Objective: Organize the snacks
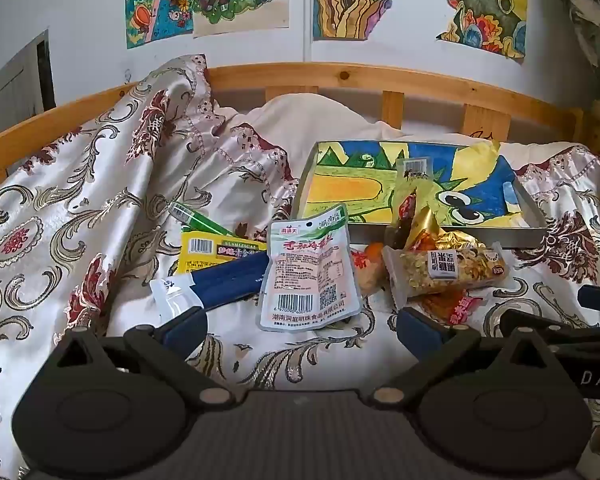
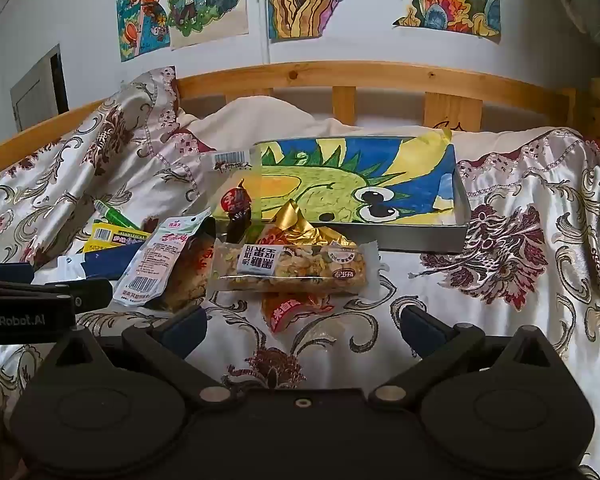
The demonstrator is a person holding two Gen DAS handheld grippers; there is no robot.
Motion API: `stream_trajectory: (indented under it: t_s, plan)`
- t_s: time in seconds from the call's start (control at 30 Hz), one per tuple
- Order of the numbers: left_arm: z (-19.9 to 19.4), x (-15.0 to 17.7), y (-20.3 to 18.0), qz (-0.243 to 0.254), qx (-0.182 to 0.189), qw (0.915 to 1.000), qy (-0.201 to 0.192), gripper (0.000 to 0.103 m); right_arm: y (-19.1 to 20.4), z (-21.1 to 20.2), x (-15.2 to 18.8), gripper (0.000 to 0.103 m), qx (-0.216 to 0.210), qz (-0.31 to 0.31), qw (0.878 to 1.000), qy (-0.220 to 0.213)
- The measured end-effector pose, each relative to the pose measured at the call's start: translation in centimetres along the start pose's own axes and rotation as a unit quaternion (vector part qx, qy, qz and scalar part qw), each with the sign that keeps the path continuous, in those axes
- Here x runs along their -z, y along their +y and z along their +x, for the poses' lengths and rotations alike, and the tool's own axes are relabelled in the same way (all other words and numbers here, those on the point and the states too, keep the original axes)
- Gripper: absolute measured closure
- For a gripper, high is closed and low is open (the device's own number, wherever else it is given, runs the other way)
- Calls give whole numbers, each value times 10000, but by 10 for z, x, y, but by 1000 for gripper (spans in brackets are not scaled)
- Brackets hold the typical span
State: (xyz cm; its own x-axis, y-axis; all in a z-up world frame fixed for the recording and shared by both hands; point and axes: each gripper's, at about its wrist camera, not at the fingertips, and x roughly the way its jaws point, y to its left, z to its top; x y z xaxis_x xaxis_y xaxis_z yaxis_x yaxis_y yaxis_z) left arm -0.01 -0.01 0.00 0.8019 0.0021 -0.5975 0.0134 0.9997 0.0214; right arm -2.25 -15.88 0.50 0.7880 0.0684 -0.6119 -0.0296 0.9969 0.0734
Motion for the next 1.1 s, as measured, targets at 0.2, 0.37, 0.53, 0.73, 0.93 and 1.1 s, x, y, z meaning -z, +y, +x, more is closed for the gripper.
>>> stream_trajectory:
  t_s: [0.2, 0.37, 0.53, 0.73, 0.93, 1.1]
  plan:
    - [0, 0, 0, -4, 4, 10000, 22, 0, 0, 1, 0, 1, -8, 5, 10000, -2]
    - [0, 0, 0, -9, 3, 10000, 27, 0, -1, 1, 0, 1, -1, 10, 10000, 5]
    - [0, 0, 0, -12, 6, 10000, 36, 0, -1, 1, 0, 1, -2, 14, 10000, 14]
    - [0, 0, 0, -13, 8, 10000, 44, 0, -1, 2, 0, 1, -3, 16, 10000, 22]
    - [0, 0, 0, -14, 10, 10000, 50, 0, -1, 2, 0, 1, -1, 19, 10000, 28]
    - [0, 0, 0, -7, 11, 10000, 52, 0, -1, 2, 0, 1, -8, 17, 10000, 30]
